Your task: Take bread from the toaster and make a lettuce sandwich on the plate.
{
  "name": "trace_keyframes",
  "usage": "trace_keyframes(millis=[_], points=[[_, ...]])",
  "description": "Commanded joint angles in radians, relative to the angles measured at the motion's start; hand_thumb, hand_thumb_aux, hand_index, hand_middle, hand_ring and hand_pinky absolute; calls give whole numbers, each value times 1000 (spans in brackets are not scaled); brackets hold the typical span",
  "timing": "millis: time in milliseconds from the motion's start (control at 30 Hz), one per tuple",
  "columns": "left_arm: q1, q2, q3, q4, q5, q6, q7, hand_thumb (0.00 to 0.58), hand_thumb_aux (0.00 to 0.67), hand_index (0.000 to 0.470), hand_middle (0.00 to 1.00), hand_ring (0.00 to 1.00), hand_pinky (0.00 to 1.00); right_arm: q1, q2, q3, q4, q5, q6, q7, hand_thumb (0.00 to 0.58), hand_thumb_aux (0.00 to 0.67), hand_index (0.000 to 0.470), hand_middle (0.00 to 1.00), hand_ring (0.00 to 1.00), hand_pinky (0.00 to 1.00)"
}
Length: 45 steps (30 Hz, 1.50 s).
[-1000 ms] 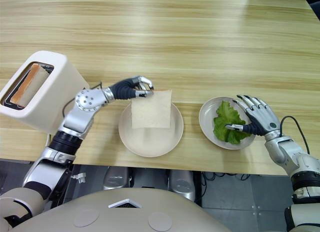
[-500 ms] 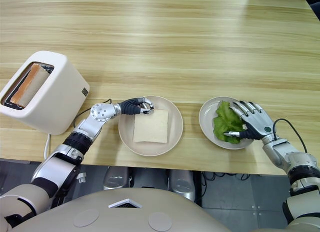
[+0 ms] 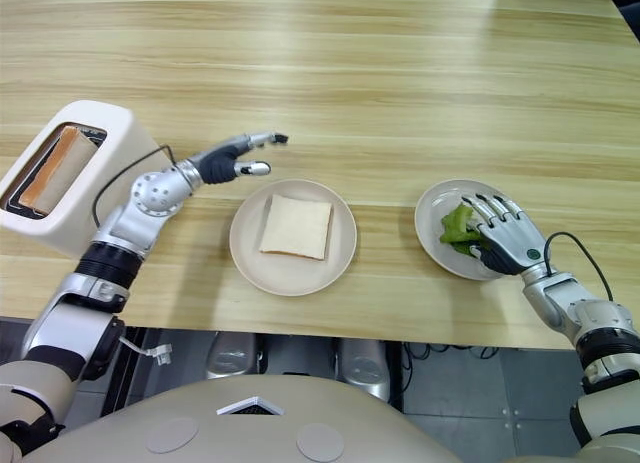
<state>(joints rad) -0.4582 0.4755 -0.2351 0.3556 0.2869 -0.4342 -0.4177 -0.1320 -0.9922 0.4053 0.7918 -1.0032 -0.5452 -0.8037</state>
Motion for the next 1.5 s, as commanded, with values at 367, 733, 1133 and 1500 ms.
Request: trace_keyframes(millis=[367,733,1133,1500], points=[[115,201,286,-518,-109,253,-67,0,0,0,0,0,0,5,67,-74,-645,51,42,292,580,670,460,0,0,0],[167,259,453,-701,-195,351,-76,0,0,0,0,0,0,-243,364,145,-364,-73,-90,300,580,670,460,0,0,0],[212,256,484,-706,-215,353,-63,0,0,0,0,0,0,-436,503,260,-67,-121,-109,153,580,670,460,0,0,0],[216,238,458,-653,-210,327,-45,0,0,0,0,0,0,-450,529,291,-80,-116,-126,167,562,552,379,0,0,0]])
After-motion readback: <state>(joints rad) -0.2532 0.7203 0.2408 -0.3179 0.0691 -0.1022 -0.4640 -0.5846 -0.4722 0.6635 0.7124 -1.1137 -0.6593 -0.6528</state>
